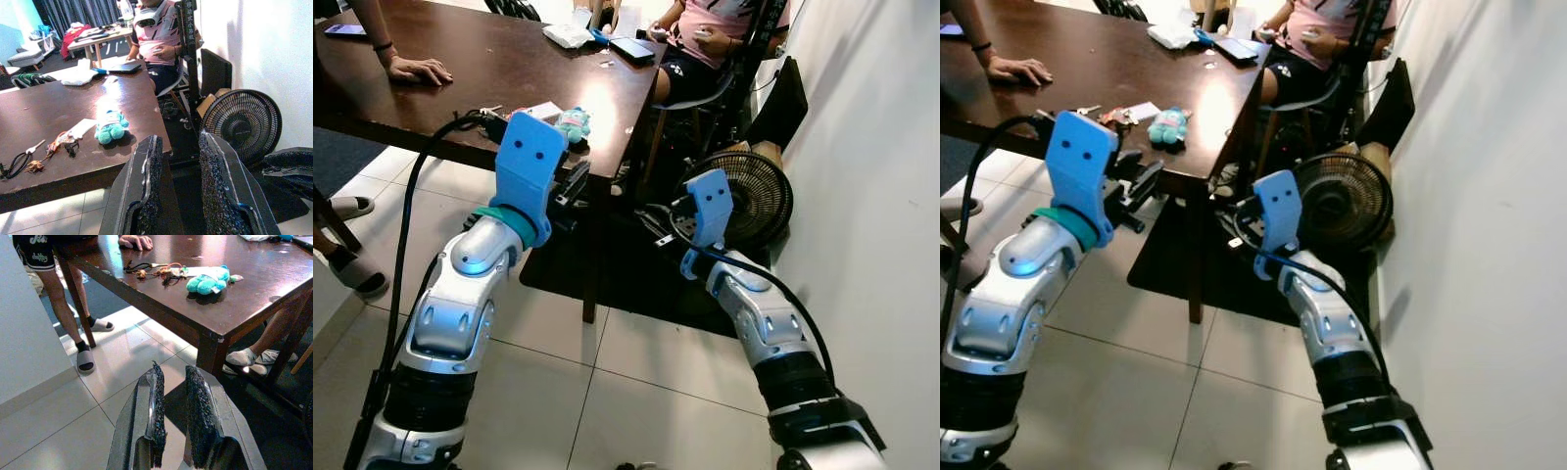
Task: Hang keys on a hook
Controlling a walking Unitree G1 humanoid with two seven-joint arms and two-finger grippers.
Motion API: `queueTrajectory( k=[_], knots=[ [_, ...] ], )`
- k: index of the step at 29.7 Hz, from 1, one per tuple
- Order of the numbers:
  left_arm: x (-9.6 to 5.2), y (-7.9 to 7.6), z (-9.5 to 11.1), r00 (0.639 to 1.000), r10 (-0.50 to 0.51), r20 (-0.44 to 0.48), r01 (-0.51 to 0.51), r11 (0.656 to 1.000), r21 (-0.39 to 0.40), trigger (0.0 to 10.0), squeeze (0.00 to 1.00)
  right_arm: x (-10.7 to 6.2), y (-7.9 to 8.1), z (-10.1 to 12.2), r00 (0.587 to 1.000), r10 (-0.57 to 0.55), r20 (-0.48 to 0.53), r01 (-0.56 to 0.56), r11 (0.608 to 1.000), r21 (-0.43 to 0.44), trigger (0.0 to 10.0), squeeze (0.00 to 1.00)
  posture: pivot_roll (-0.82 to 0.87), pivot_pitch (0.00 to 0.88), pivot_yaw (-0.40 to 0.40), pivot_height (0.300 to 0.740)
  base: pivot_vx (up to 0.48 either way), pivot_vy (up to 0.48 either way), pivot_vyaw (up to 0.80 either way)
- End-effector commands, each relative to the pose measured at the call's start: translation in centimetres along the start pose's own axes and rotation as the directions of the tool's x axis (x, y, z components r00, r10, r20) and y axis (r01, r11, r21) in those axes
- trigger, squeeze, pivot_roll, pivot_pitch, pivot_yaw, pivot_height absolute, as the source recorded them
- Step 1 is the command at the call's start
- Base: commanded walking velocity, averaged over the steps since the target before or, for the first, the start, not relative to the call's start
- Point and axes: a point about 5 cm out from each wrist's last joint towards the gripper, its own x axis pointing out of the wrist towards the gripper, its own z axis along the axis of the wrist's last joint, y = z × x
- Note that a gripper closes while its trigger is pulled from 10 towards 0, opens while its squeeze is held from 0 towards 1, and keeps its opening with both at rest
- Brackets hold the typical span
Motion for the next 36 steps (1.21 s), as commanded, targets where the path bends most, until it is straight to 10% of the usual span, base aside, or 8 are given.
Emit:
queueTrajectory(
  k=[1,6,7,15,25,36],
  knots=[
    [0.1,-0.2,-0.1,1.0,-0.011,-0.003,0.011,1.0,0.004,10.0,0.0,-0.1,-0.2,-0.2,1.0,-0.007,-0.006,0.008,1.0,0.01,10.0,0.0,0.05,0.0,0.009,0.74,0.0,0.0,0.0],
    [-0.2,0.3,-1.1,0.999,0.0,-0.048,0.001,1.0,0.011,10.0,0.0,-0.6,-1.0,-0.5,0.999,-0.024,-0.046,0.022,0.998,-0.05,10.0,0.0,0.07,0.0,0.043,0.74,0.0,0.0,0.0],
    [-0.6,0.9,-2.3,0.995,0.006,-0.096,-0.004,1.0,0.021,10.0,0.0,-2.3,-3.3,-1.7,0.989,-0.093,-0.119,0.081,0.992,-0.098,10.0,0.0,0.07,0.0,0.05,0.74,0.0,0.0,0.0],
    [-0.6,0.9,-2.9,0.993,-0.002,-0.118,0.005,1.0,0.029,10.0,0.0,-4.3,-6.6,-2.0,0.95,-0.3,-0.086,0.3,0.954,-0.02,10.0,0.0,0.05,0.0,0.073,0.74,0.0,0.0,0.0],
    [-0.1,1.4,-2.6,0.995,0.033,-0.093,-0.031,0.999,0.02,10.0,0.0,-3.0,-4.2,-2.3,0.979,-0.179,-0.101,0.15,0.958,-0.243,10.0,0.0,0.07,0.0,0.063,0.74,0.0,0.0,0.0],
    [0.7,2.5,4.7,0.97,0.134,0.202,-0.14,0.99,0.014,10.0,0.0,-3.0,-4.3,-2.1,0.987,-0.132,-0.089,0.106,0.963,-0.247,10.0,0.0,0.06,0.0,0.035,0.74,0.0,0.0,0.0]
  ],
)
